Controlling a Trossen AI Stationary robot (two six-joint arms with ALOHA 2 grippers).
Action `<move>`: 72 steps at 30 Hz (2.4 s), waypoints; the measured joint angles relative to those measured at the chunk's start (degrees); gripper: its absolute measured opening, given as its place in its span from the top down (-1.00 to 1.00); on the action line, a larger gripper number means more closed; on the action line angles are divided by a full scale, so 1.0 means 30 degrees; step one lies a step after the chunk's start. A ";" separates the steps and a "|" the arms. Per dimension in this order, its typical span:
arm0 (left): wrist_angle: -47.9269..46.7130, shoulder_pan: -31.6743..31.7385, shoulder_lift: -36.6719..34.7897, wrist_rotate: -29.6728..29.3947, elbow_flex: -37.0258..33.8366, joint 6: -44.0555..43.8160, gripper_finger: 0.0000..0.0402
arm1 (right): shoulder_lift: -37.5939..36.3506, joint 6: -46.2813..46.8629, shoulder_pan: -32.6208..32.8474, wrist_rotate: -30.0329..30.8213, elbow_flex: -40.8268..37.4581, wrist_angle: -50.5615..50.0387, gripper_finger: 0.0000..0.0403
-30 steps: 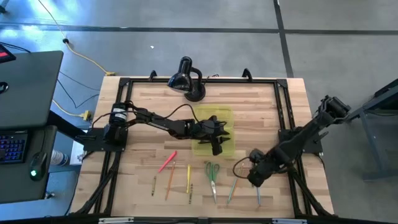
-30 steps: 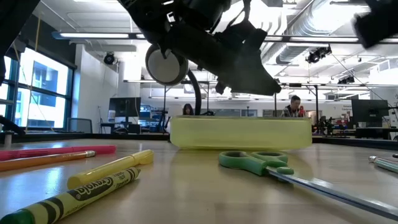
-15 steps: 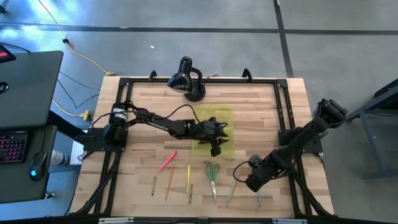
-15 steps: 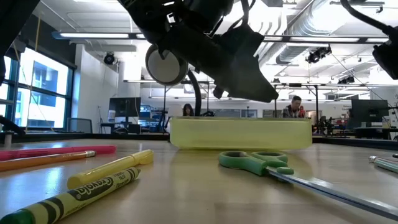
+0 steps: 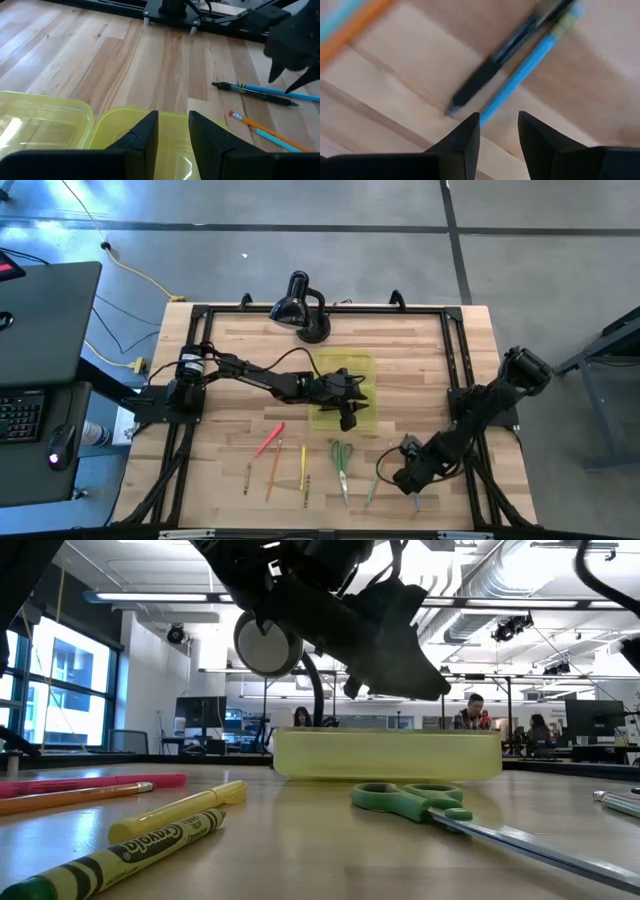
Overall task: Pick & place school supplies into a supply box
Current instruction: Put the blue pencil into the yellow supply box
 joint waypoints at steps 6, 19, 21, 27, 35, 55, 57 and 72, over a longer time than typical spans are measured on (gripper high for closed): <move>-0.0120 0.0000 0.0000 -0.0050 0.0000 0.0000 0.31 | 0.1015 0.0084 0.0111 -0.0141 0.0052 0.0803 0.44; -0.0256 0.0000 -0.0238 0.0553 -0.0019 -0.0641 0.31 | 0.1122 -0.0431 0.0111 0.0074 0.0044 -0.0750 0.87; -0.0117 0.0000 -0.0601 0.1038 -0.0011 -0.0638 0.31 | 0.1122 -0.0930 0.0119 0.0154 0.0031 -0.0738 0.96; -0.1752 -0.0007 -0.2897 0.1524 -0.0007 -0.0526 0.31 | 0.0897 -0.2211 0.0287 -0.0004 0.0630 -0.1398 0.96; -0.4278 -0.0007 -0.7003 0.1435 -0.0007 0.0121 0.31 | -0.1052 -0.3968 0.0178 0.4277 0.2898 -0.5931 0.98; -0.8922 0.0000 -1.1599 0.1391 -0.0005 -0.0396 0.31 | -0.2681 -2.8767 -1.1608 0.8011 0.4357 0.2074 1.00; -0.8981 0.0000 -1.1634 0.1391 -0.0007 -0.0488 0.31 | -0.2681 -2.9738 -1.2262 0.7466 0.4357 0.2628 1.00; -1.1515 0.0000 -1.1642 0.1377 -0.0007 -0.0539 0.31 | 0.1529 -2.5711 -1.3076 0.4301 0.4357 0.3610 1.00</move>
